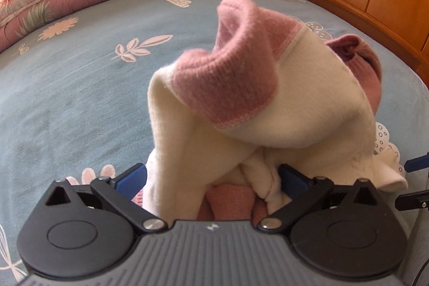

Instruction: Fold clothes

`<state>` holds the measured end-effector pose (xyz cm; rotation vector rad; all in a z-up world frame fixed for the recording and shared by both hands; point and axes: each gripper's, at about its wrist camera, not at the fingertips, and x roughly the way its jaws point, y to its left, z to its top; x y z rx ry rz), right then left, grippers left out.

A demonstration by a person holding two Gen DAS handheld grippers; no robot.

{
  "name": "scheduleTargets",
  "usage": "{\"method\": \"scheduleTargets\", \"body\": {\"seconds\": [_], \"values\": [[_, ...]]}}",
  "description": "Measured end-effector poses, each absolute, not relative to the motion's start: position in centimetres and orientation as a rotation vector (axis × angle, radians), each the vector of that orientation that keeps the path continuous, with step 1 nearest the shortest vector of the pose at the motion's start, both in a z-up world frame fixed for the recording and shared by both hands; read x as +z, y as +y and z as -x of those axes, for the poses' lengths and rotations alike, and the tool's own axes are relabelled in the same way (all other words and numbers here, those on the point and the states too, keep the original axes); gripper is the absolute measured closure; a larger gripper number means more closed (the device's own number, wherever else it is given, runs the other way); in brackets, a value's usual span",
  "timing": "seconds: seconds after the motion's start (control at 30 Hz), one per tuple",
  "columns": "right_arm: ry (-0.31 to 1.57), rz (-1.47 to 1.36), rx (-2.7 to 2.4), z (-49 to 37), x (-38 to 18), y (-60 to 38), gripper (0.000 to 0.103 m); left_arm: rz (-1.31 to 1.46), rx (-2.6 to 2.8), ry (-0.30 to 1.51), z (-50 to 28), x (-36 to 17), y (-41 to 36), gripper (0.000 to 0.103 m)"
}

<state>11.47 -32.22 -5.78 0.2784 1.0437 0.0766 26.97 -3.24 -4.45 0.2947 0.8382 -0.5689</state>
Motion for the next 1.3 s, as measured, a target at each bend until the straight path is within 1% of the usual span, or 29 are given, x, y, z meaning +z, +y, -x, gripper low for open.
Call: {"method": "scheduleTargets", "body": {"seconds": [0.13, 0.2, 0.33, 0.53, 0.83, 0.97, 1.13, 1.23, 1.3], "values": [[1.039, -0.293, 0.083, -11.3, -5.9, -32.6, 0.000, -0.469, -0.543, 0.663, -25.3, -1.8, -3.2, 0.001], [1.040, -0.300, 0.086, -11.3, -6.0, -32.7, 0.000, -0.574, -0.524, 0.614, -25.3, -1.3, -3.8, 0.001], [1.046, -0.306, 0.091, -11.4, -6.2, -32.8, 0.000, -0.703, -0.554, 0.600, -26.2, -1.3, -6.1, 0.001], [1.038, -0.288, 0.077, -11.6, -5.7, -33.1, 0.000, -0.847, -0.607, 0.612, -27.0, -3.2, -10.0, 0.000], [1.026, -0.249, 0.076, -12.6, -5.4, -32.9, 0.000, -0.592, -0.468, 0.729, -31.3, -3.3, -3.9, 0.000], [1.034, -0.249, 0.082, -12.9, -5.7, -32.4, 0.000, -0.518, -0.513, 0.739, -31.0, -3.4, -2.6, 0.000], [1.047, -0.234, 0.090, -13.1, -6.0, -31.7, 0.000, -0.535, -0.580, 0.684, -29.7, -3.3, -3.7, 0.001], [1.048, -0.230, 0.091, -13.2, -6.1, -31.5, 0.000, -0.591, -0.535, 0.646, -29.8, -3.1, -4.5, 0.001], [1.047, -0.229, 0.089, -13.1, -6.0, -31.5, 0.000, -0.581, -0.467, 0.663, -30.7, -3.0, -4.3, 0.000]]}}
